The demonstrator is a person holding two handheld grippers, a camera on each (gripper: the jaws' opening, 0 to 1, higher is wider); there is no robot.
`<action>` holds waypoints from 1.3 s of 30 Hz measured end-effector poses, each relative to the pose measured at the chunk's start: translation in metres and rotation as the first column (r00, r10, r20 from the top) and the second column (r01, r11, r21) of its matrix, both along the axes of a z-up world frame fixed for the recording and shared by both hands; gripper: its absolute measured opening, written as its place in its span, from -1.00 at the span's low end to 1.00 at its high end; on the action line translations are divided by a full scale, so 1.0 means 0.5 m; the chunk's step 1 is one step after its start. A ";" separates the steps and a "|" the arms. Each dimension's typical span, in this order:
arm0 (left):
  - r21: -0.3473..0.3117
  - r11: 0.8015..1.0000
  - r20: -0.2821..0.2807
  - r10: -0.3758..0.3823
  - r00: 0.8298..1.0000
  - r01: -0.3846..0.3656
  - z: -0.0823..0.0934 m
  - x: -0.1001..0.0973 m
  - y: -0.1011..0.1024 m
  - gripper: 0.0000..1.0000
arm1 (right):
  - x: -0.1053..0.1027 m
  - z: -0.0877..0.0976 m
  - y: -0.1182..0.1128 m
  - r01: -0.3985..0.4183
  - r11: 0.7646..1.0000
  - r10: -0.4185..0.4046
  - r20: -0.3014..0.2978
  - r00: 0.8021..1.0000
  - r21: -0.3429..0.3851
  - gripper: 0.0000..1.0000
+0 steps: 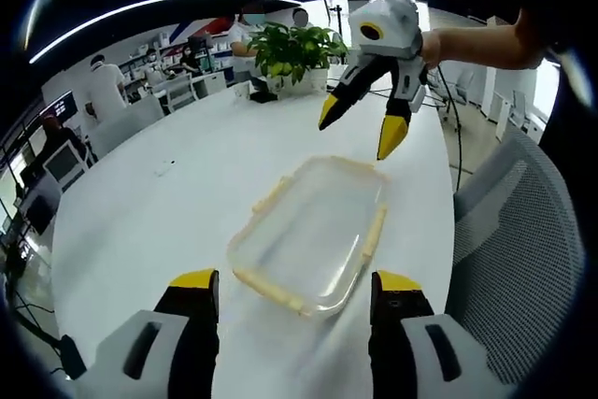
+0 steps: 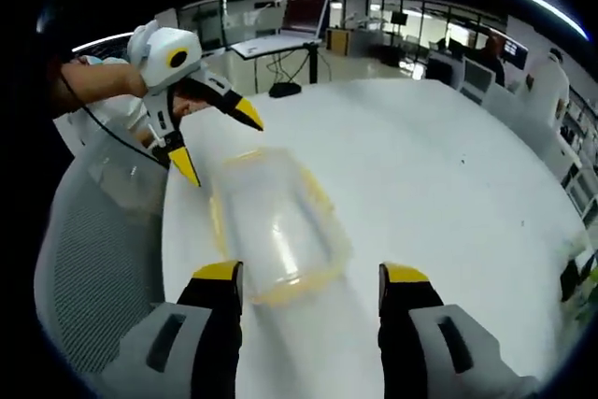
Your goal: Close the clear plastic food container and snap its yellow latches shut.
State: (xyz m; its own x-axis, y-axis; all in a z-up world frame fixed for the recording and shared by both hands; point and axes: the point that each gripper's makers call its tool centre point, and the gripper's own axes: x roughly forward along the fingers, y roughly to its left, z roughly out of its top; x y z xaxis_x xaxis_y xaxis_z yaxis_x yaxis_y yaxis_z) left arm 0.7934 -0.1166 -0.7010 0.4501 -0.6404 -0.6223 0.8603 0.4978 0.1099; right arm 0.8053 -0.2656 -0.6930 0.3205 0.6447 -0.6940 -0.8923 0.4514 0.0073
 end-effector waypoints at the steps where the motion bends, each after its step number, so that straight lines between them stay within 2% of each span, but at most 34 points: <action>1: -0.002 1.000 -0.001 0.005 1.000 -0.005 -0.002 0.000 0.002 0.22 | -0.003 -0.001 -0.001 0.002 1.000 -0.002 0.001 1.000 0.003 0.11; 14: -0.013 0.999 -0.009 0.048 0.999 -0.048 -0.022 -0.005 0.010 0.12 | -0.038 -0.023 0.008 0.041 0.998 -0.042 0.029 0.999 0.041 0.07; 25: -0.013 0.998 -0.007 0.064 0.998 -0.064 -0.038 -0.002 0.007 -0.05 | -0.047 -0.048 0.019 0.086 0.995 -0.088 0.047 0.995 0.047 -0.01; 31: -0.013 0.999 -0.015 0.050 0.999 -0.050 -0.042 0.000 0.001 -0.07 | -0.049 -0.051 0.026 0.098 0.993 -0.101 0.044 0.994 0.064 -0.09; 39: -0.023 0.999 -0.024 0.029 0.999 -0.029 -0.044 0.004 -0.009 -0.07 | -0.047 -0.058 0.031 0.098 0.994 -0.100 0.036 0.994 0.056 -0.10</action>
State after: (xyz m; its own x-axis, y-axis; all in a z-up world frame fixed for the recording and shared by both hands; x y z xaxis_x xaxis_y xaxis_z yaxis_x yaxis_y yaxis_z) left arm 0.7952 -0.1210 -0.7228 0.4541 -0.6418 -0.6181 0.8476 0.5249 0.0777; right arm 0.7820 -0.2504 -0.7220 0.4102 0.6448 -0.6450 -0.8434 0.5373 0.0007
